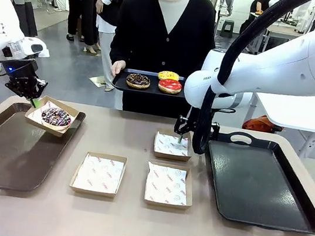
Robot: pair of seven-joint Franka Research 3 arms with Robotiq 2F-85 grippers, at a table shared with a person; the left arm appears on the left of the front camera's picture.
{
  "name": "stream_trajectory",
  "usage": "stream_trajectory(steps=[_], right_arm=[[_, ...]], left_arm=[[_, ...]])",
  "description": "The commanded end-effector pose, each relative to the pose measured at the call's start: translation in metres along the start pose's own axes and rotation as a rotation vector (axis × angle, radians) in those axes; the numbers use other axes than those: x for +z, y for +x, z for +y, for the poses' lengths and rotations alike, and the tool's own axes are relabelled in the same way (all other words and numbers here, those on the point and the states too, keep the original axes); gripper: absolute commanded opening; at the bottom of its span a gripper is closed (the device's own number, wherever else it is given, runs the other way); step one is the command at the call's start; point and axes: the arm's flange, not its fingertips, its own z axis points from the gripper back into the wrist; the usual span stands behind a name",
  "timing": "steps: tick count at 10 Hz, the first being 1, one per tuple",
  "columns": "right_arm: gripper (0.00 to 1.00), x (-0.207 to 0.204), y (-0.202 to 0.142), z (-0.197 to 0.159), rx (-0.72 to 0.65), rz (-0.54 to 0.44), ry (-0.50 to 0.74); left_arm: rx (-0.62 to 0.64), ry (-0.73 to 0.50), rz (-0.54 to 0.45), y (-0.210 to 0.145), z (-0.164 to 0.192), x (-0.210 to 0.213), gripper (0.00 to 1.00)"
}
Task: Individually package the donuts and arrange them on the tray.
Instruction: Place the picked Paper togo box on the Handle tray while simultaneously picking up another Paper togo box from the table with the other hand.
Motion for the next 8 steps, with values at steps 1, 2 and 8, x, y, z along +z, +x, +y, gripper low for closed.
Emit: stream_trajectory(steps=[1, 2, 8], right_arm=[[1.00, 0.002, 0.002, 0.000, 0.009, -0.004, -0.046], [1.00, 0.001, 0.002, 0.000, 0.009, -0.002, -0.049], [0.00, 0.003, 0.000, 0.001, 0.030, 0.010, -0.059]], left_arm=[[-0.013, 0.016, -0.005, 0.006, -0.003, 0.001, 0.01], [-0.013, 0.015, -0.007, 0.006, -0.004, 0.000, 0.01], [-0.028, 0.041, -0.002, 0.006, -0.014, -0.007, 0.01]])
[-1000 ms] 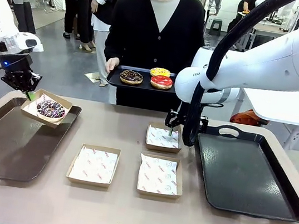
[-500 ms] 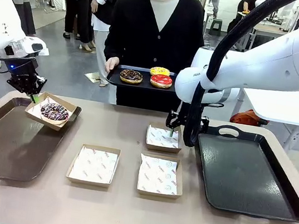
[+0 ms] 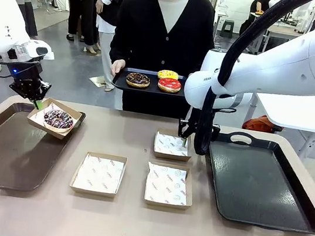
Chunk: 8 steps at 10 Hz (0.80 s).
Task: Individually package the donuts and arrange them on the tray.
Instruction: Place the picked Paper togo box on the Handle tray while simultaneously picking up another Paper togo box from the table with the other hand.
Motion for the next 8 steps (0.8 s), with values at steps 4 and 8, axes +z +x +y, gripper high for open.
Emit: stream_trajectory(steps=[4, 8], right_arm=[[0.05, 0.0033, 0.0009, 0.0025, 0.014, 0.006, -0.026], [0.00, 0.0031, 0.0003, 0.0026, 0.014, 0.005, -0.029]], left_arm=[[0.021, 0.060, -0.007, 0.0100, -0.0089, -0.0116, 0.01], [0.018, 0.059, -0.007, 0.0100, -0.0082, -0.0098, 1.00]])
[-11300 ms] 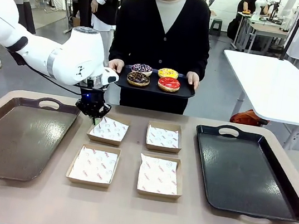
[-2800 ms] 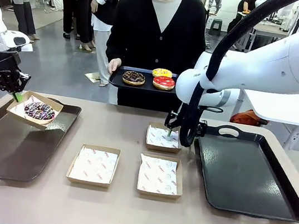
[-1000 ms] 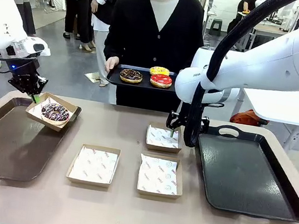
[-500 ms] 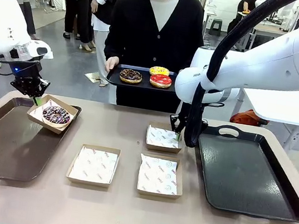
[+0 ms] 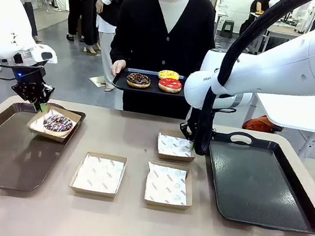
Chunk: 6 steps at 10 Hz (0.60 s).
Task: Individually package the donuts and arrange them on the tray.
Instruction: Place the picked Paper togo box on the Handle tray while simultaneously picking up another Paper togo box from the table with the other hand.
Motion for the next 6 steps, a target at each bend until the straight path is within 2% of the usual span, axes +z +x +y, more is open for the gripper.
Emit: stream_trajectory(steps=[1, 2, 3, 4, 6], right_arm=[[0.00, 0.0028, 0.0012, 0.0018, 0.012, 0.002, -0.030], [0.00, 0.0030, 0.0010, 0.0018, 0.010, -0.001, -0.032], [0.00, 0.0027, 0.0005, 0.0015, 0.008, -0.002, -0.032], [0.00, 0.0022, 0.0007, 0.0010, 0.005, -0.004, -0.031], [0.00, 0.0052, -0.0012, 0.0009, -0.005, -0.011, -0.014]], left_arm=[[0.013, 0.021, -0.008, 0.0035, -0.0020, 0.0041, 0.61], [0.013, 0.023, -0.004, 0.0029, -0.0020, 0.0047, 1.00], [0.011, 0.023, 0.003, 0.0022, -0.0025, 0.0055, 0.80], [0.011, 0.022, 0.006, 0.0016, -0.0026, 0.0065, 1.00], [0.016, 0.023, 0.006, -0.0021, -0.0030, 0.0098, 1.00]])
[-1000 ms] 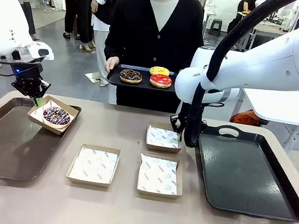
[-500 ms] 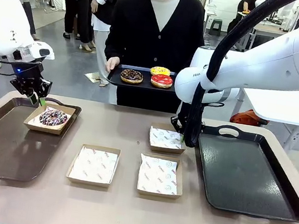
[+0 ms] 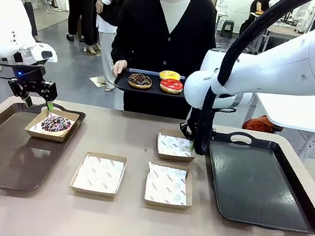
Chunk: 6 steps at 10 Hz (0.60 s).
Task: Individually package the donuts and arrange them on the tray.
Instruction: Place the picked Paper togo box on the Handle tray while simultaneously picking up another Paper togo box from the table with the other hand.
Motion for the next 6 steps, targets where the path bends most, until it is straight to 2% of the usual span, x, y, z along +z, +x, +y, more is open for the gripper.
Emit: stream_trajectory(steps=[1, 2, 4, 6], right_arm=[[0.00, 0.011, -0.003, 0.000, -0.016, 0.006, -0.001], [0.00, 0.022, -0.006, -0.003, -0.022, -0.002, 0.017], [0.00, 0.065, -0.016, -0.014, -0.034, -0.057, 0.066], [0.00, 0.092, -0.017, -0.024, -0.044, -0.088, 0.080]], left_arm=[[0.033, 0.001, 0.027, -0.008, -0.004, 0.013, 1.00], [0.047, -0.033, 0.042, -0.019, -0.005, 0.025, 1.00], [0.100, -0.265, 0.046, -0.069, 0.011, 0.076, 1.00], [0.097, -0.470, -0.014, -0.117, 0.040, 0.114, 1.00]])
